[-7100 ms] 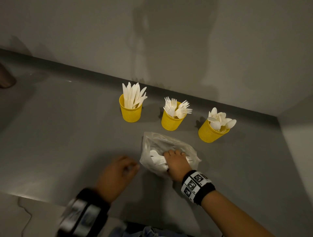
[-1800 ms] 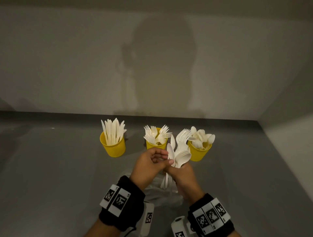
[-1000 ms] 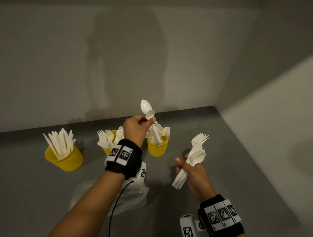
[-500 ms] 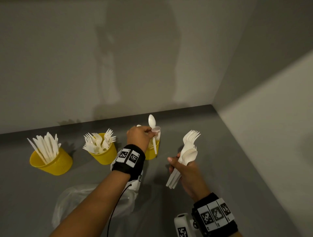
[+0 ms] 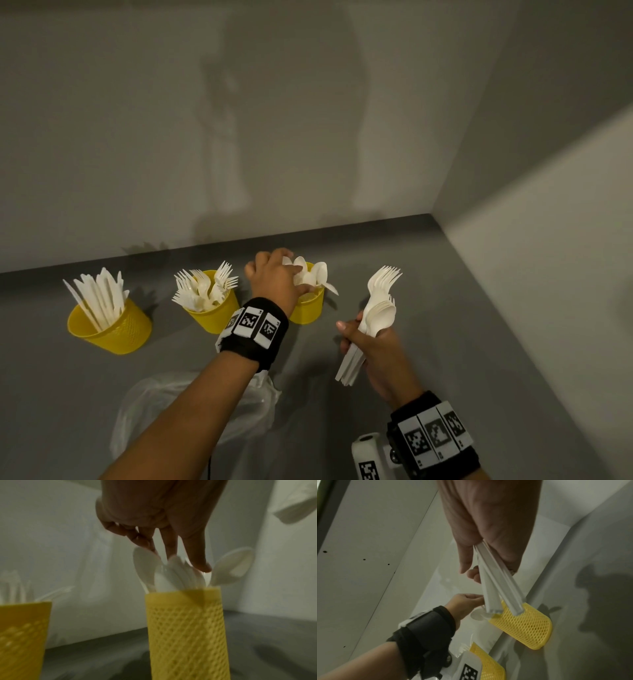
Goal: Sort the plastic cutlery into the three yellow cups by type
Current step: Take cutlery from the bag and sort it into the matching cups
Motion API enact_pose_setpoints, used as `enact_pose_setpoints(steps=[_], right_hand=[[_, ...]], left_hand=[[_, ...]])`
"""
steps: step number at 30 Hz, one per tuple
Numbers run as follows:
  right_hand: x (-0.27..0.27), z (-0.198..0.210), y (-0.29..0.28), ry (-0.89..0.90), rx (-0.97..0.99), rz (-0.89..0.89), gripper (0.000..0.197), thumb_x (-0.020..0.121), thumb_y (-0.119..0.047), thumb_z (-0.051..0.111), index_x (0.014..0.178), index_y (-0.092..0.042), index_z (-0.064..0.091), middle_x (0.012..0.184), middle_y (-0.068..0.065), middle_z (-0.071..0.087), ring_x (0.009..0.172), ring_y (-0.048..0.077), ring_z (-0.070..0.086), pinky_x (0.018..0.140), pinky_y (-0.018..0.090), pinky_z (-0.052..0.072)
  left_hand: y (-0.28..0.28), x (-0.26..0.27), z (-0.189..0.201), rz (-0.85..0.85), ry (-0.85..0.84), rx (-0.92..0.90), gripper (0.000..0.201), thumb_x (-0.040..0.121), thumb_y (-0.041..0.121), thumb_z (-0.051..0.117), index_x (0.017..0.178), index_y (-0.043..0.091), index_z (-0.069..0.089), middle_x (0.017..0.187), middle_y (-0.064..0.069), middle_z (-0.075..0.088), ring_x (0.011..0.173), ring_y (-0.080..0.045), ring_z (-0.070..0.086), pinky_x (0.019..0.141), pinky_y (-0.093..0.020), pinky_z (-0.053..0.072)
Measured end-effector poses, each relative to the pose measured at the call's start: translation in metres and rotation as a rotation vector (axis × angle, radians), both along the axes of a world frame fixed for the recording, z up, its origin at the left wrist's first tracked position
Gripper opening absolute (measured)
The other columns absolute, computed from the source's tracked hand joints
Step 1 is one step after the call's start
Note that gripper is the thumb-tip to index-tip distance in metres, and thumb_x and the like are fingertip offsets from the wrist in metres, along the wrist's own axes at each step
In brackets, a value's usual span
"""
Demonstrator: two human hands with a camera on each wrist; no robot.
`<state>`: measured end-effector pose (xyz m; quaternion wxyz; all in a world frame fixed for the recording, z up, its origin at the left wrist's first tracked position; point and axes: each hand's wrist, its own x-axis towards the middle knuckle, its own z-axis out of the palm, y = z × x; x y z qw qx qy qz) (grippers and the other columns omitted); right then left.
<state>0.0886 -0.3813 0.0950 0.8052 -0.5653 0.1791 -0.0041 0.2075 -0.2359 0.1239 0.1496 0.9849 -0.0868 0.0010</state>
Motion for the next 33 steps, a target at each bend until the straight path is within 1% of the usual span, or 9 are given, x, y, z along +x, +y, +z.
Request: enact_pose_setpoints(steps=[5,8,11,15,18,20,23,27,33], right_hand=[[0.003,0.002,0.01,0.019,-0.043,-0.027,0.028,0.069,-0.001,0.074,0.058,-0.018,0.055,0.049,0.0,0.056,0.055,0.022,0.05,0.068,0.039,0.045],[0.007,0.0,0.021,0.016,-0.077,0.003,0.017,0.063,-0.009,0.071,0.061,-0.012,0.055,0.054,0.01,0.057,0.046,0.016,0.053,0.05,0.027,0.048],[0.011,0.003,0.034,-0.005,-0.133,0.002,0.012,0.082,0.0,0.057,0.072,-0.002,0.051,0.049,0.006,0.062,0.037,0.004,0.056,0.036,0.012,0.041],[0.012,0.01,0.049,-0.116,-0.102,0.05,0.031,0.088,0.014,0.041,0.071,-0.011,0.048,0.048,-0.006,0.06,0.048,-0.004,0.059,0.048,0.011,0.047],[0.012,0.006,0.057,-0.165,-0.106,0.078,0.014,0.08,0.008,0.059,0.092,0.004,0.054,0.065,-0.005,0.069,0.064,0.003,0.067,0.059,0.018,0.052],[0.012,0.005,0.056,-0.196,-0.134,0.11,0.058,0.064,-0.002,0.072,0.115,0.006,0.048,0.095,0.012,0.068,0.088,0.012,0.069,0.072,0.022,0.055],[0.004,0.011,0.047,-0.217,-0.087,0.243,0.076,0.06,0.002,0.073,0.129,-0.005,0.041,0.119,0.015,0.061,0.109,0.02,0.061,0.083,0.026,0.053],[-0.004,0.018,0.035,-0.139,0.05,0.31,0.049,0.065,-0.002,0.073,0.107,-0.017,0.052,0.087,0.001,0.066,0.078,0.009,0.066,0.067,0.022,0.053],[-0.006,0.019,0.028,-0.081,0.297,0.147,0.009,0.084,-0.012,0.052,0.092,-0.015,0.051,0.062,-0.001,0.056,0.051,0.009,0.052,0.049,0.023,0.046]], left_hand=[[0.007,-0.035,0.018,-0.031,-0.087,-0.315,0.044,0.067,0.043,0.074,0.109,0.03,0.064,0.12,0.002,0.055,0.114,-0.022,0.045,0.097,-0.038,0.033],[-0.001,-0.075,0.025,-0.144,0.087,-0.688,0.02,0.069,0.027,0.077,0.087,0.023,0.07,0.09,0.008,0.064,0.082,0.005,0.054,0.077,-0.007,0.041],[-0.008,-0.101,0.02,-0.147,0.241,-0.819,0.013,0.071,0.023,0.075,0.081,0.03,0.069,0.076,0.013,0.065,0.068,0.009,0.054,0.064,-0.004,0.038],[-0.001,-0.109,0.012,-0.036,0.219,-0.943,0.019,0.065,0.035,0.069,0.083,0.029,0.073,0.074,0.01,0.071,0.072,-0.002,0.061,0.071,-0.022,0.048],[0.007,-0.112,0.016,0.012,0.227,-1.061,0.021,0.07,0.016,0.076,0.078,0.035,0.071,0.069,0.012,0.073,0.071,-0.003,0.066,0.069,-0.017,0.052],[0.012,-0.109,0.021,0.024,0.26,-1.125,0.025,0.072,0.005,0.073,0.077,0.03,0.071,0.063,0.016,0.072,0.068,0.0,0.067,0.068,-0.012,0.052],[0.024,-0.099,0.027,0.05,0.351,-1.204,0.017,0.074,0.003,0.071,0.078,0.02,0.072,0.064,0.012,0.073,0.068,-0.004,0.069,0.064,-0.015,0.055],[0.032,-0.087,0.035,0.078,0.443,-1.253,0.01,0.075,0.008,0.07,0.084,0.01,0.073,0.072,-0.001,0.075,0.074,-0.016,0.068,0.074,-0.026,0.057],[0.039,-0.053,0.053,0.193,0.393,-1.385,0.006,0.078,0.012,0.068,0.082,0.013,0.072,0.068,0.001,0.072,0.066,-0.011,0.063,0.066,-0.019,0.057]])
